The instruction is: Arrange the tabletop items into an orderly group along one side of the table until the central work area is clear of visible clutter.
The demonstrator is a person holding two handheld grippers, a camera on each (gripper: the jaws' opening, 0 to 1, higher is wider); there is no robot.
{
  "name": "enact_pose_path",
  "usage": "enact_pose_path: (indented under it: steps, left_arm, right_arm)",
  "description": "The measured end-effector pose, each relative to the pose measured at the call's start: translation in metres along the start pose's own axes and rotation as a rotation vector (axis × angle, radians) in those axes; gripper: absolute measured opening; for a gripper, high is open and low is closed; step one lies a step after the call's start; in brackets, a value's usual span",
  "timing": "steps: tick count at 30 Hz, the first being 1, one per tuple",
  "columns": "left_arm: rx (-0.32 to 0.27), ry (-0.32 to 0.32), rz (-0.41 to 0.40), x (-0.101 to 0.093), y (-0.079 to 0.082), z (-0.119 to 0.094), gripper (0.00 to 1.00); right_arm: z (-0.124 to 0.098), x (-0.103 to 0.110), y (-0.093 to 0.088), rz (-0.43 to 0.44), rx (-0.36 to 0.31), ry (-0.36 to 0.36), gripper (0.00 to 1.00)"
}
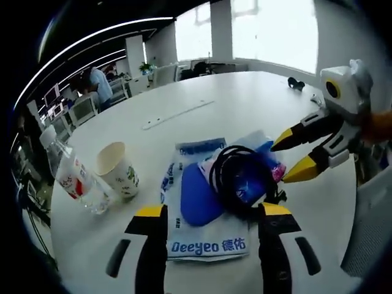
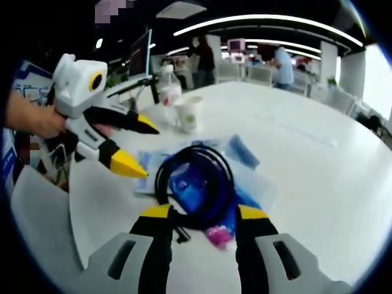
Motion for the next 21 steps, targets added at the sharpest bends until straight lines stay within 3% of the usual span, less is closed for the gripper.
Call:
enact_pose_path:
  steps: [21]
  left_arm:
    - [0.028, -0.061, -0.044, -0.007, -0.001, 0.026, 0.5]
  right_arm:
    - [0.023, -0.004, -0.002, 0.096, 0.009, 0.024, 0.34]
Point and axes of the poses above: the point that each gripper's makers call its tool centre point, and the gripper's own axes: z roughly forward along the fingers, x roughly to its left, y roughly out of its top, the point moved 3 cm from there along -z, roughly backward along the fingers, and after that the axes turned 10 degrees about x, right-handed, at the moved point
